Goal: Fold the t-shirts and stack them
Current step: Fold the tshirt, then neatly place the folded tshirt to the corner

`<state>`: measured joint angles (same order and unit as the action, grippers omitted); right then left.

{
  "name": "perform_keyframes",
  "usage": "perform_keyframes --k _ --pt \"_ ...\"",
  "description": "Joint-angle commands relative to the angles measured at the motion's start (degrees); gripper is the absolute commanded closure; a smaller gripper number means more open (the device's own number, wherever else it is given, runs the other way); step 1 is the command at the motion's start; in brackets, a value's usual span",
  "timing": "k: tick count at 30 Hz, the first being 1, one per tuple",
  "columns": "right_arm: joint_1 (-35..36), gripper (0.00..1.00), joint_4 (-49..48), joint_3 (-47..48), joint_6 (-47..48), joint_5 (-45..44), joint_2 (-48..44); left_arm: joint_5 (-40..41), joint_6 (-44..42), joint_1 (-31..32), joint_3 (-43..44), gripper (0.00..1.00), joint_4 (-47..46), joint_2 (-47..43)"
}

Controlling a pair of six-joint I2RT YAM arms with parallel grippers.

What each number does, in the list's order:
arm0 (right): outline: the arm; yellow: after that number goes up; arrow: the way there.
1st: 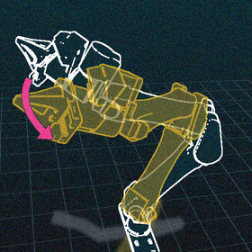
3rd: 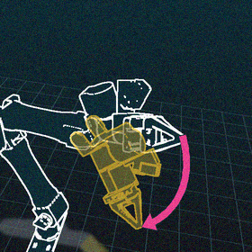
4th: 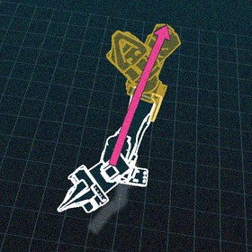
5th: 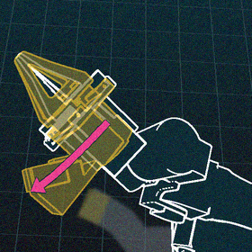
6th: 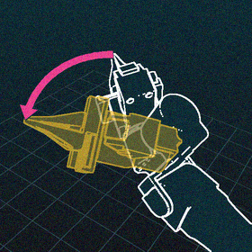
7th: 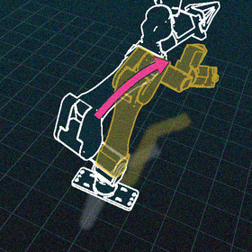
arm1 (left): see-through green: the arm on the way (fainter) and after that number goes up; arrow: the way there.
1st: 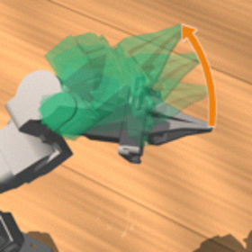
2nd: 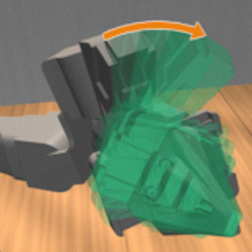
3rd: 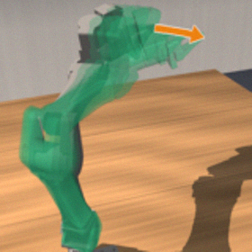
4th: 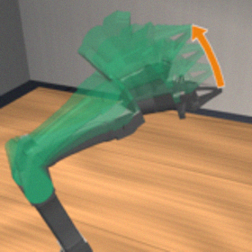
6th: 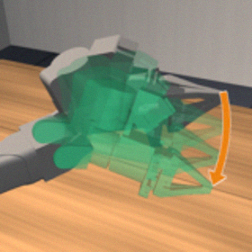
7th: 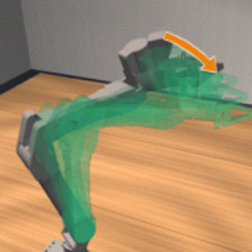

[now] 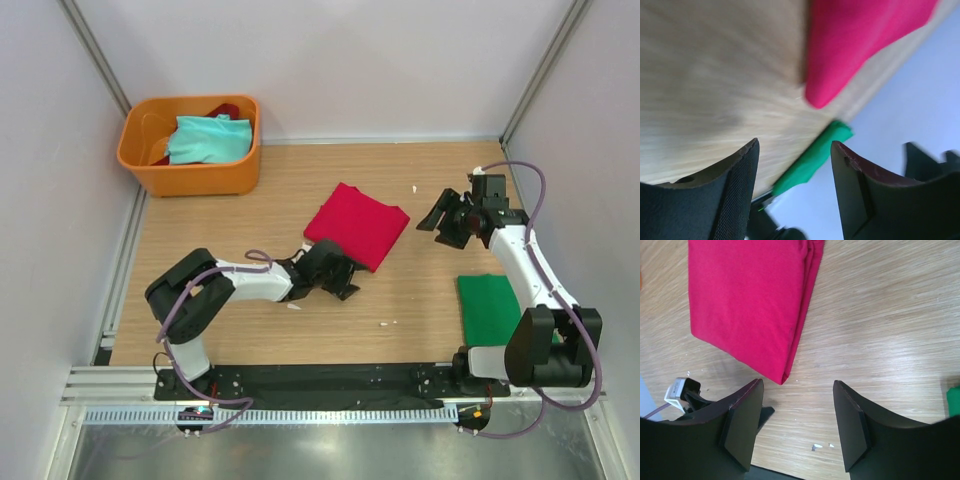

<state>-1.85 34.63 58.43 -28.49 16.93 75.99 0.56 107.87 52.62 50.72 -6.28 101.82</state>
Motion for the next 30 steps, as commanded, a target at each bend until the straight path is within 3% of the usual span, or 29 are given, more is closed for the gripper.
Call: perform_keyframes --k 1,6,7,14,19,30 --pt "0.18 0.36 -1.85 -1.48 -0.25 0.56 -3.99 9.9 10.16 -0.5 1.31 0.39 -8.84 -1.2" --pt "0.18 0.35 -1.32 -2.19 0.28 -0.05 -3.83 12.45 14.29 -0.5 -0.27 0.38 -11.2 2.33" --pt "0.26 0.01 -1.32 -2.01 0.36 -0.14 -3.65 12.97 14.64 -0.41 -0.18 0.38 -11.47 2.85" --pt "0.53 0.0 -2.29 -1.57 0.01 -0.14 -1.37 12.8 14.82 -0.33 4.21 0.4 -11.82 7.95" --pt "0.97 0.0 -4.48 -2.8 -2.09 0.21 1.35 13.15 15.08 -0.33 3.77 0.47 -13.57 10.23" --pt "-0.43 0.03 -21.42 -11.14 -7.01 7.85 7.07 10.87 15.08 -0.41 4.91 0.65 -17.88 13.93"
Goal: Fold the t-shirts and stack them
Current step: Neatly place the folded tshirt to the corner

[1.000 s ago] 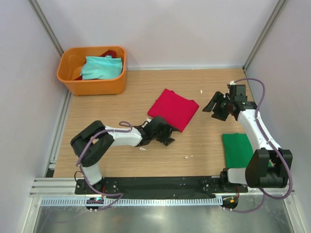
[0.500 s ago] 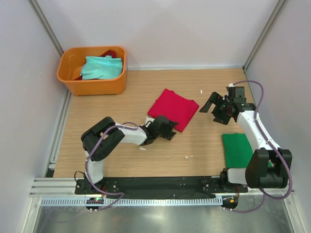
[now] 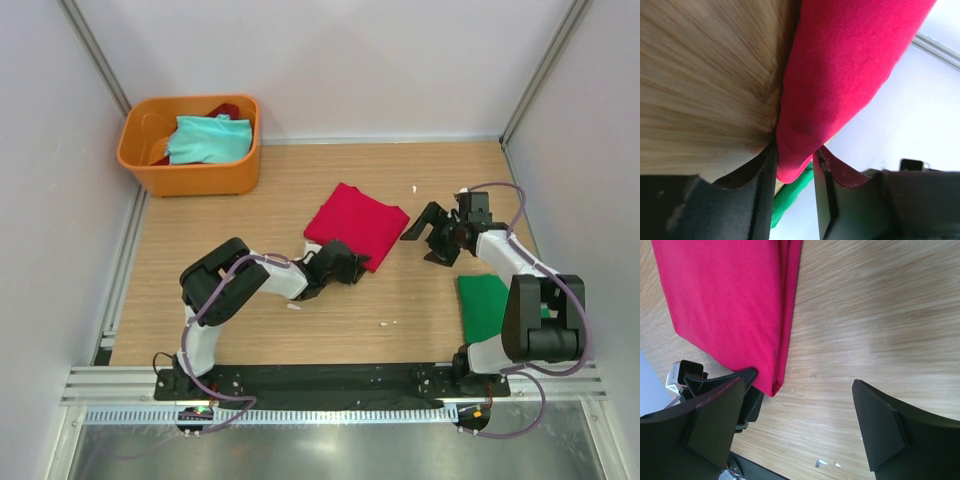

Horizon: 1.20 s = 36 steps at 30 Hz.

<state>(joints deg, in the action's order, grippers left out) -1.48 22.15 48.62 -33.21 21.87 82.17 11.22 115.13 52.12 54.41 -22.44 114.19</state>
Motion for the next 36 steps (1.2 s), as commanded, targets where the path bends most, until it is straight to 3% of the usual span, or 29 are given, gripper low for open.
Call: perform_keyframes --k 1,7,11,13,15,19,21,23,25,36 --pt "-1.24 0.05 -9.75 -1.6 -2.56 3.35 1.41 -0.32 7.74 0.09 1.48 0.66 -1.82 1.91" --pt "-1.51 0.2 -14.94 -2.3 -3.96 4.32 4.93 -1.38 7.83 -0.79 0.87 0.81 -4.46 1.39" --pt "-1.6 0.28 -21.79 -5.89 -7.47 6.69 6.33 -1.64 7.65 -1.75 1.31 0.99 -6.82 0.59" --pt "-1.6 0.37 -27.15 -6.34 -9.58 8.36 8.96 -1.91 7.74 -2.2 1.31 1.0 -7.62 -0.1" --pt "-1.6 0.4 -30.22 -6.52 -11.08 9.68 10.55 -2.52 7.83 -2.81 1.57 1.0 -7.62 -0.63" --pt "-1.6 0.38 -35.68 -6.7 -15.12 10.12 13.09 -3.22 8.61 -3.34 1.66 1.0 -8.5 -1.51" --pt "-1.6 0.34 -38.57 -6.17 -16.53 10.91 13.98 -3.66 8.8 -3.78 2.1 1.0 -9.03 -1.87" --pt "-1.6 0.22 -39.99 -5.56 -18.02 11.35 15.21 -4.28 8.62 -4.13 2.54 1.0 -8.85 -2.22" --pt "-1.6 0.19 -40.17 -4.77 -18.47 12.05 16.35 -4.45 8.88 -4.22 2.63 1.0 -9.2 -2.65" --pt "-0.9 0.17 -39.04 -2.57 -22.51 11.71 20.22 -5.33 9.41 -5.62 5.62 1.0 -8.94 -4.59"
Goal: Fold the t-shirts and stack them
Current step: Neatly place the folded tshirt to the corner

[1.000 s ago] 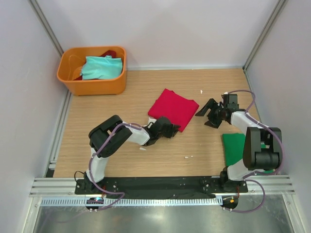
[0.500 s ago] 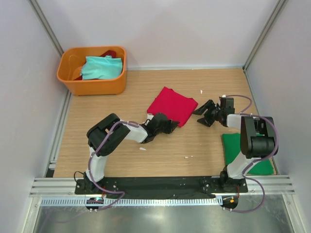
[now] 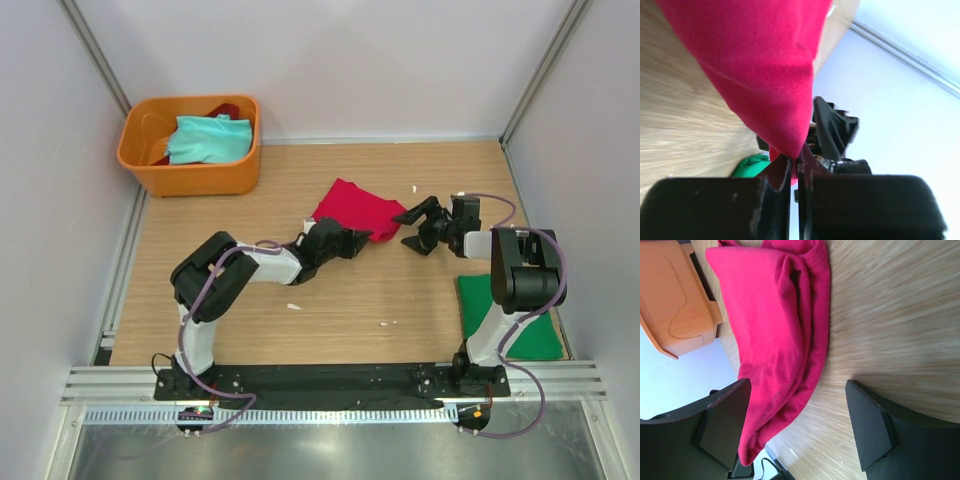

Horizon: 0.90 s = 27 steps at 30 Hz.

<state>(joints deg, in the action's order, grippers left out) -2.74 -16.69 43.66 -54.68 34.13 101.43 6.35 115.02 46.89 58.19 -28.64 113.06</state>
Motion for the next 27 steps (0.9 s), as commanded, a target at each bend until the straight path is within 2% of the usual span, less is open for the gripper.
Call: perform_keyframes --k 1,11,20,27 --pt "0.46 0.17 0.16 2.66 -1.13 -0.64 0.97 -0.46 9.52 -0.57 1.92 1.0 -2.91 -3.63" --pt "2.04 0.19 1.21 4.85 -5.53 -2.66 4.48 -0.55 9.52 -1.1 2.36 1.0 -3.0 -4.68" --pt "2.3 0.25 5.88 7.05 -7.64 -8.02 5.62 -0.37 9.52 -1.54 2.01 1.0 -3.08 -5.65" --pt "2.3 0.33 3.6 9.34 -9.04 -9.78 9.05 -0.28 9.34 -1.46 1.66 1.0 -3.0 -6.0"
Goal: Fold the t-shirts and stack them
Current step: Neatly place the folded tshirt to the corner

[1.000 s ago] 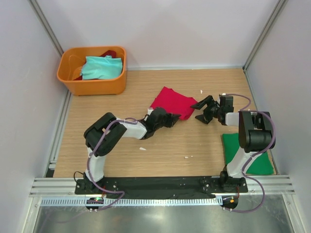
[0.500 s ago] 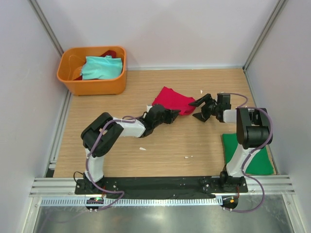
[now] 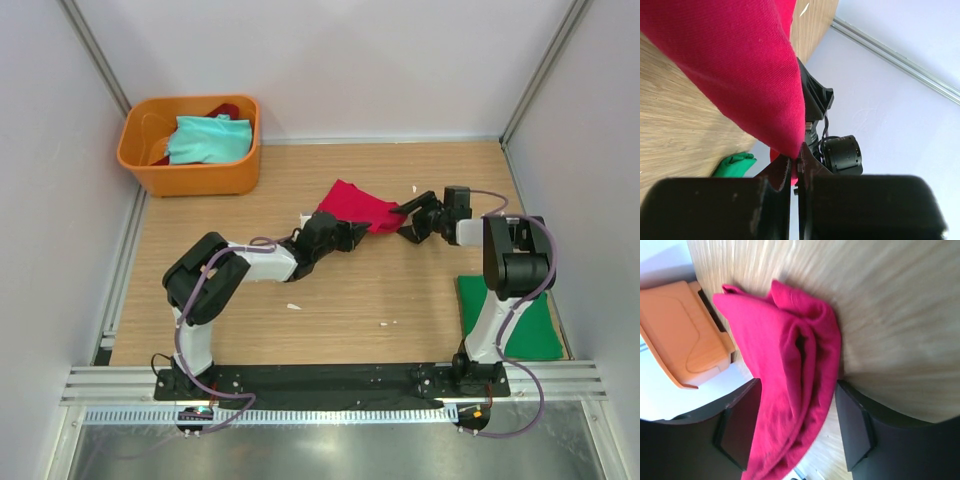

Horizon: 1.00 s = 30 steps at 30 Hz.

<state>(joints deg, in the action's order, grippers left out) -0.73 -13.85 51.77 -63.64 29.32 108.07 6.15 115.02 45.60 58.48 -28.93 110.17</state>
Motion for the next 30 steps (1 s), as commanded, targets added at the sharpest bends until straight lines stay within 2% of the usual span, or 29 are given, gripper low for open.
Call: perform_keyframes --k 1,5,6,8,9,10,12,13,15,17,18,21,23,26,27,28,30 --pt "0.29 0.34 0.49 1.49 -0.52 -5.06 3.45 -0.18 9.26 -0.17 1.29 1.0 -2.71 -3.29" --pt "0.29 0.42 -1.27 3.25 -0.35 -5.24 6.36 -0.09 9.26 -0.17 0.59 1.0 -2.63 -3.73" --pt "0.29 0.49 -1.62 3.6 -0.26 -5.15 6.88 -0.18 9.26 -0.17 0.32 1.0 -2.63 -3.82" --pt "0.29 0.55 -1.45 4.39 0.96 -5.41 7.76 -0.18 8.99 -0.25 -0.12 1.0 -2.54 -4.17" --pt "0.29 0.68 -1.01 4.74 1.75 -5.68 7.94 -0.26 8.9 -0.25 -0.29 1.0 -2.45 -4.17" --pt "0.29 0.76 -0.66 5.35 2.46 -5.33 8.12 -0.79 8.9 -0.17 -0.56 0.98 -2.19 -4.43" --pt "0.29 0.89 0.91 5.97 4.74 -5.32 7.68 -1.75 8.38 -0.17 -1.17 0.86 -0.96 -5.4" --pt "0.29 0.9 1.88 6.59 5.97 -5.85 7.07 -2.72 7.68 -0.17 -1.43 0.77 0.96 -6.01" --pt "0.38 0.98 5.83 7.81 11.58 -6.99 5.23 -4.04 5.4 -0.25 -2.57 0.69 5.34 -8.46" --pt "0.73 0.98 13.45 11.68 16.15 -9.36 3.99 -5.35 2.77 -0.34 -4.85 0.64 6.68 -10.49" --pt "0.73 0.98 16.02 12.56 19.66 -9.8 2.51 -5.8 0.23 -0.34 -5.65 0.64 8.95 -12.68" --pt "2.66 0.98 21.92 14.32 23.55 -13.5 -0.57 -11.15 -6.88 -0.34 -8.55 0.64 15.01 -16.55" --pt "3.02 0.98 25.51 14.85 25.66 -14.9 -3.65 -11.6 -10.06 0.1 -11.52 0.65 18.1 -22.08" --pt "3.81 0.98 29.57 14.51 27.86 -18.77 -8.04 -11.17 -20.59 0.45 -12.34 0.67 28.02 -31.39" --pt "4.24 0.98 30.01 14.07 28.21 -19.73 -9.01 -10.29 -23.59 0.62 -11.99 0.67 35.27 -33.42" --pt "4.42 0.98 30.8 13.54 28.48 -20.96 -10.85 -10.02 -29.27 0.54 -11.46 0.68 38.04 -35.18" --pt "4.42 0.98 33.87 12.92 28.74 -22.72 -12.7 -10.8 -34.31 0.54 -10.14 0.68 44.7 -39.23"
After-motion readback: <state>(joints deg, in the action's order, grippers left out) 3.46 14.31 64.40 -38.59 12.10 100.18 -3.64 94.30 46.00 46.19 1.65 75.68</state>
